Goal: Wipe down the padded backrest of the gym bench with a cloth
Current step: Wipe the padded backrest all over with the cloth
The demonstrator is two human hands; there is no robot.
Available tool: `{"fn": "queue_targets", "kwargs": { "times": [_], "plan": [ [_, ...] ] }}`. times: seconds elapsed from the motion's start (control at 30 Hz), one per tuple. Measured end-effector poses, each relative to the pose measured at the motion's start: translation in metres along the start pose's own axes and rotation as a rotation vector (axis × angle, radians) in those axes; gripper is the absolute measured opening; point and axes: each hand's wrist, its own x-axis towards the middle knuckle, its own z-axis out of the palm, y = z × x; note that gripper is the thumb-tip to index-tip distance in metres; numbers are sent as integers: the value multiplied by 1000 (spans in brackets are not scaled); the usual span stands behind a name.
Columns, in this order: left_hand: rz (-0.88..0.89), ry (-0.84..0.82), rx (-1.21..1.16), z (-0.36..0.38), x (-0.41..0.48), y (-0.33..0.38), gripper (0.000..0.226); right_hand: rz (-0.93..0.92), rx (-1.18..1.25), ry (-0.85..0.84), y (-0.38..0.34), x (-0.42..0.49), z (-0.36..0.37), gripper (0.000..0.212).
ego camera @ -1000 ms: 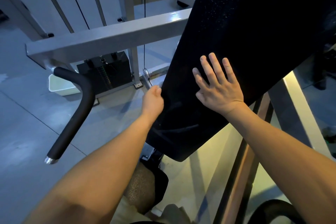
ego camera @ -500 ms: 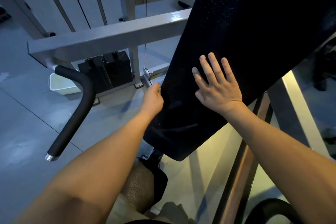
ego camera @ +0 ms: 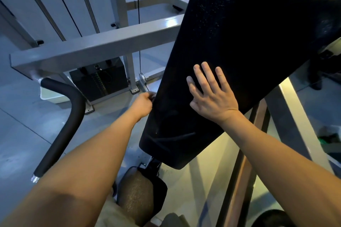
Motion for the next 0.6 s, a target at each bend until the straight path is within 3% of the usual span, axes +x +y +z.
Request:
{"fn": "queue_targets", "kwargs": {
  "times": [0.1, 0.2, 0.43, 0.53, 0.6],
  "plan": [
    [100, 71, -176, -4, -2, 43, 46, -4, 8, -3, 0, 0, 0, 55],
    [180, 91, -251, 0, -3, 39, 44, 2, 1, -2, 0, -1, 1, 53],
    [-4, 124, 44, 18, -18, -12, 41, 6, -4, -3, -1, -1, 2, 53],
    [-119, 136, -204, 12, -10, 3, 45, 8, -3, -12, -1, -1, 1, 54],
    [-25, 212, -362, 11, -16, 16, 38, 11, 4, -18, -1, -1, 1, 54]
  ]
}}
